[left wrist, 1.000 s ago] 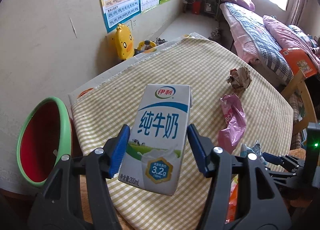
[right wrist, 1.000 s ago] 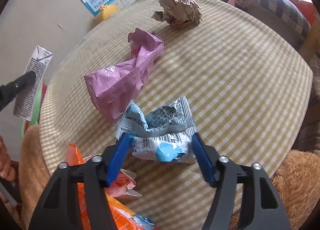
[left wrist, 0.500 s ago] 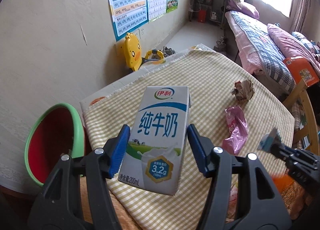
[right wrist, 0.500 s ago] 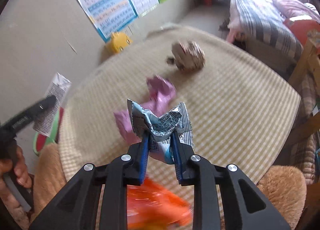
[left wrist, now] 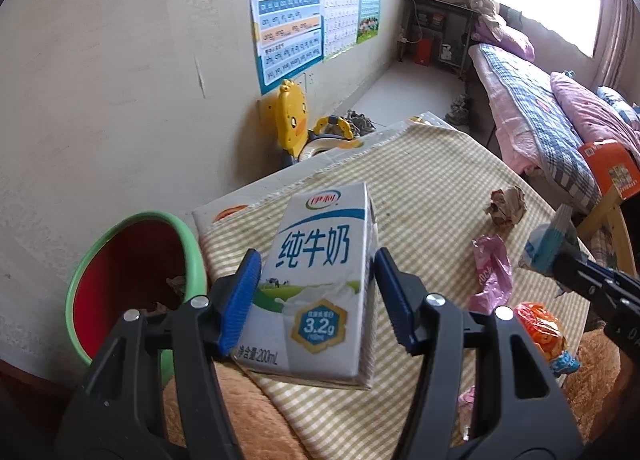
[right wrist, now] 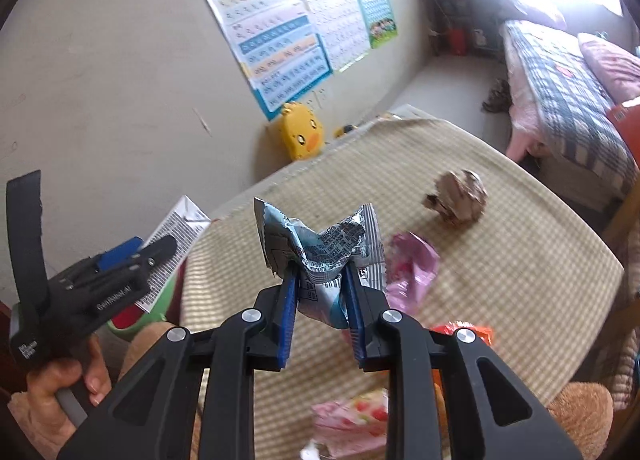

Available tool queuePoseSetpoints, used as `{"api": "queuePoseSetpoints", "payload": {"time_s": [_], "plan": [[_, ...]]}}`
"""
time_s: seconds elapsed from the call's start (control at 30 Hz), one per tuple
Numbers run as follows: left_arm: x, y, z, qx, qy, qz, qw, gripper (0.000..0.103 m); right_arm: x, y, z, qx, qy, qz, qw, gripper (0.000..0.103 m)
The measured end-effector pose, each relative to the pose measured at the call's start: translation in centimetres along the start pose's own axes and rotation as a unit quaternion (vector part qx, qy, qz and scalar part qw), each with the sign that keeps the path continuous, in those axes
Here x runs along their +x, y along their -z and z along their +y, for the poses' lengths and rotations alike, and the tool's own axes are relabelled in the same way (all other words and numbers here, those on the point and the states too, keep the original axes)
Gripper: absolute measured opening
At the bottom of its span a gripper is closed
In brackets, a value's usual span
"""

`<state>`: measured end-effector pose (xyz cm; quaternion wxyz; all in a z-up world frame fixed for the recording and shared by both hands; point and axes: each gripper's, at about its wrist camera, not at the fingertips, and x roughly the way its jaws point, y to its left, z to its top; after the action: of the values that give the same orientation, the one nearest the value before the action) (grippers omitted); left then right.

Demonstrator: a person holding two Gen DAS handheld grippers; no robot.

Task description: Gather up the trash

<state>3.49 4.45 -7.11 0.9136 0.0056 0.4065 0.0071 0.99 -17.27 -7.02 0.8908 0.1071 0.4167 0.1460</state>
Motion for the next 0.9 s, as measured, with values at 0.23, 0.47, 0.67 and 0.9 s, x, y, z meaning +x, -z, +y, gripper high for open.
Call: {"api": "queuePoseSetpoints", "payload": {"time_s": [0.23, 0.47, 0.67, 0.9], "plan": [[0.1, -0.1, 2.2, -0.016, -0.016, -0.004, 0.9997, 0.046, 1.0, -1.2, 2.9, -0.022, -0.017, -0.003, 1.0, 0.022], [0.5, 0.2, 5.3, -0.042, -0.025, 0.001, 0.9988, 0.037, 2.4, -2.0, 6.4, -0.051, -0.036, -0.001, 0.998, 0.022], [1.6, 1.2, 8.0, -0.043, -0.007, 0.031, 0.9986, 0.04, 4.3, -1.4, 7.1, -0.055, -0.032, 0.023, 0.998, 0.022], [3.2, 3.2, 6.1, -0.042, 0.059, 0.078, 0.9943, 0.066, 5.4, -0.5, 6.5, -0.047, -0.025, 0.041, 0.998, 0.023]]}}
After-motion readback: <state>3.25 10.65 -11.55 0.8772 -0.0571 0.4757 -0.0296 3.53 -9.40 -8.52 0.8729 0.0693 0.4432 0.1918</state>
